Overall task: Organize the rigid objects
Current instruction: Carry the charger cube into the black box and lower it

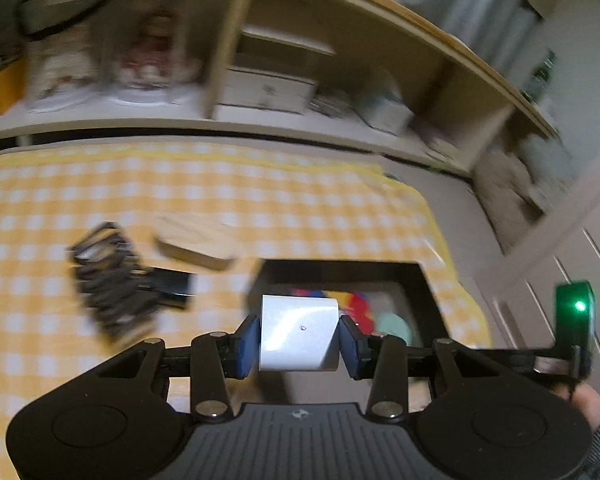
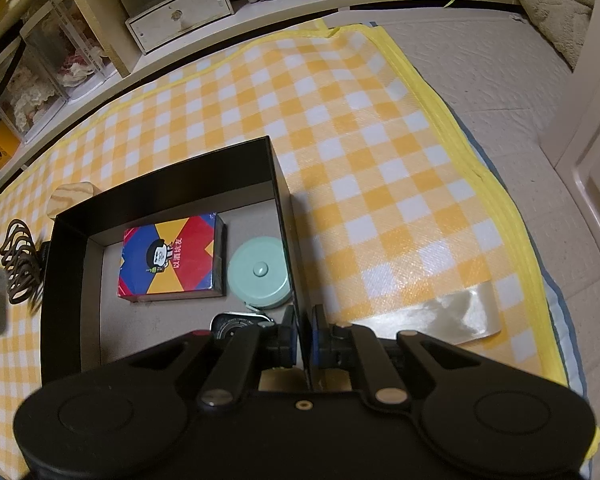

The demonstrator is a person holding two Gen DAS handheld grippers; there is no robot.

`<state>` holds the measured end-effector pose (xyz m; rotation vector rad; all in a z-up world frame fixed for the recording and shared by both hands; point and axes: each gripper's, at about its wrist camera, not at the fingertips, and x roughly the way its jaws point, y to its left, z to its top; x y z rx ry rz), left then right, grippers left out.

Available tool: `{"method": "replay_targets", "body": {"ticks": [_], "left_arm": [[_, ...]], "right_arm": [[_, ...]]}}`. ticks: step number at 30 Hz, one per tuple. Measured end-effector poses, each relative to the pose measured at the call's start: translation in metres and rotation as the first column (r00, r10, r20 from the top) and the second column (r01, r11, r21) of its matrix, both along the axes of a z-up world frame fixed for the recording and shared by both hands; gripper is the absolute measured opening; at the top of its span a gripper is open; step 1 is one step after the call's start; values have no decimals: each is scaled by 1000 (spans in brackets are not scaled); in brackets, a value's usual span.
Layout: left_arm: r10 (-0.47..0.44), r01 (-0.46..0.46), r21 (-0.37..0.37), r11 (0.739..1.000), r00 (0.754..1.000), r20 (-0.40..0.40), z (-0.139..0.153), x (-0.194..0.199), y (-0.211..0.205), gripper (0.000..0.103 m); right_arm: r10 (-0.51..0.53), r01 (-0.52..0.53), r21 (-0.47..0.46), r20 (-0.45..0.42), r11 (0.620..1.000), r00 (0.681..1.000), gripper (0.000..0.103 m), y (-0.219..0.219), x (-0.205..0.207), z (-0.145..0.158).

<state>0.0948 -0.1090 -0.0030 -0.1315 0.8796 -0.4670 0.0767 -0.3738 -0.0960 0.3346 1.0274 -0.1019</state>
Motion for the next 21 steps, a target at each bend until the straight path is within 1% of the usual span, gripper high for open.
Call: {"method": "replay_targets", "body": {"ticks": [4, 6, 8, 11, 14, 17, 20, 21], "left_arm": [[-83, 83, 14, 996, 996, -26, -10, 0, -38, 43], [-143, 144, 48, 988, 989, -33, -17, 3, -56, 43], [-211, 215, 101, 971, 977, -40, -23, 7, -72, 43], [-299, 302, 194, 933, 953, -45, -31, 11, -86, 43], [-387, 390, 276, 878, 920, -67, -38, 16, -95, 43], [-473, 472, 351, 808, 876, -91, -45, 18, -104, 43], [-554, 544, 435, 718, 824, -116, -55, 16, -117, 43], [-582, 567, 462, 682, 803, -126, -58, 14, -121, 43]], "right_arm": [[0, 0, -1, 0, 1000, 1000, 8, 0, 0, 0], [0, 0, 1, 0, 1000, 1000, 8, 0, 0, 0], [0, 0, 4, 2, 1000, 1000, 8, 0, 0, 0], [0, 0, 6, 3, 1000, 1000, 8, 0, 0, 1], [0, 0, 6, 3, 1000, 1000, 8, 0, 0, 1], [-1, 1, 7, 3, 1000, 1000, 8, 0, 0, 2], [-1, 1, 6, 3, 1000, 1000, 8, 1, 0, 2], [-1, 1, 7, 2, 1000, 1000, 8, 1, 0, 2]]}}
